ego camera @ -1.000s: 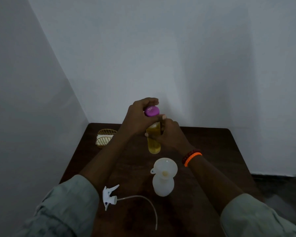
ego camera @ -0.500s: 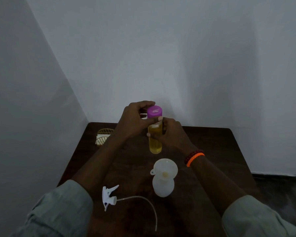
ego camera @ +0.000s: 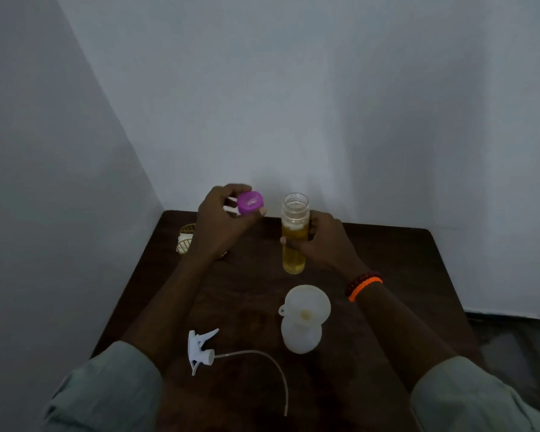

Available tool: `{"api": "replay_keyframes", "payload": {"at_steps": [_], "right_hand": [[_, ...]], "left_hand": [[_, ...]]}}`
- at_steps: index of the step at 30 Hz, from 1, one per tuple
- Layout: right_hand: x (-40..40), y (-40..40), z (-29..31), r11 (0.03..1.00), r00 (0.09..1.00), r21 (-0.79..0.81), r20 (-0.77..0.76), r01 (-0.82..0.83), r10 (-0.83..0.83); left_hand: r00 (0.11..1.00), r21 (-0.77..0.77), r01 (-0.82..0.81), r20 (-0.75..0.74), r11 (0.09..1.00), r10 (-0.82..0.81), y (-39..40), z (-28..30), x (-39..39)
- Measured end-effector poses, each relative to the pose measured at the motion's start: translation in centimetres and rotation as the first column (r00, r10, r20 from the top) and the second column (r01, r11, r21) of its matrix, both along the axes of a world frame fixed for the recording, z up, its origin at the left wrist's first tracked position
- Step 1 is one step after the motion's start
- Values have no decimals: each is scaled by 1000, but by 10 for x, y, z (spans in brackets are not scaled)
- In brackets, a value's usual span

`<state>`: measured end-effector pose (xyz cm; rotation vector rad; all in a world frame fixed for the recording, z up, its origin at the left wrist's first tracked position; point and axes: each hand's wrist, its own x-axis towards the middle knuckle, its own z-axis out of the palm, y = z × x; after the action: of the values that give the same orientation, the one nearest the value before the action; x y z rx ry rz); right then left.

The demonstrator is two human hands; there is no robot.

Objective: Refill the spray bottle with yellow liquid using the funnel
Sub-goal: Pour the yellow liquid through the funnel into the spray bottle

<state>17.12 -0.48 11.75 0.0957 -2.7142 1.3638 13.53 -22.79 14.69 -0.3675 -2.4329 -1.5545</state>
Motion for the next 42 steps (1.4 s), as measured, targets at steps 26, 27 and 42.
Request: {"api": "replay_keyframes", "payload": {"at_steps": [26, 27, 42], "right_hand": [[3, 27, -44, 998, 995, 26, 86, 49, -51], [4, 29, -43, 998, 995, 26, 86, 53, -55], [67, 64, -34, 987, 988, 52, 40, 150, -152]], "left_hand": [[859, -585, 310, 510, 750, 42, -6, -205, 50], [858, -603, 319, 511, 731, 47, -5, -201, 51], [715, 147, 192, 656, 970, -241, 26, -86, 117]]}}
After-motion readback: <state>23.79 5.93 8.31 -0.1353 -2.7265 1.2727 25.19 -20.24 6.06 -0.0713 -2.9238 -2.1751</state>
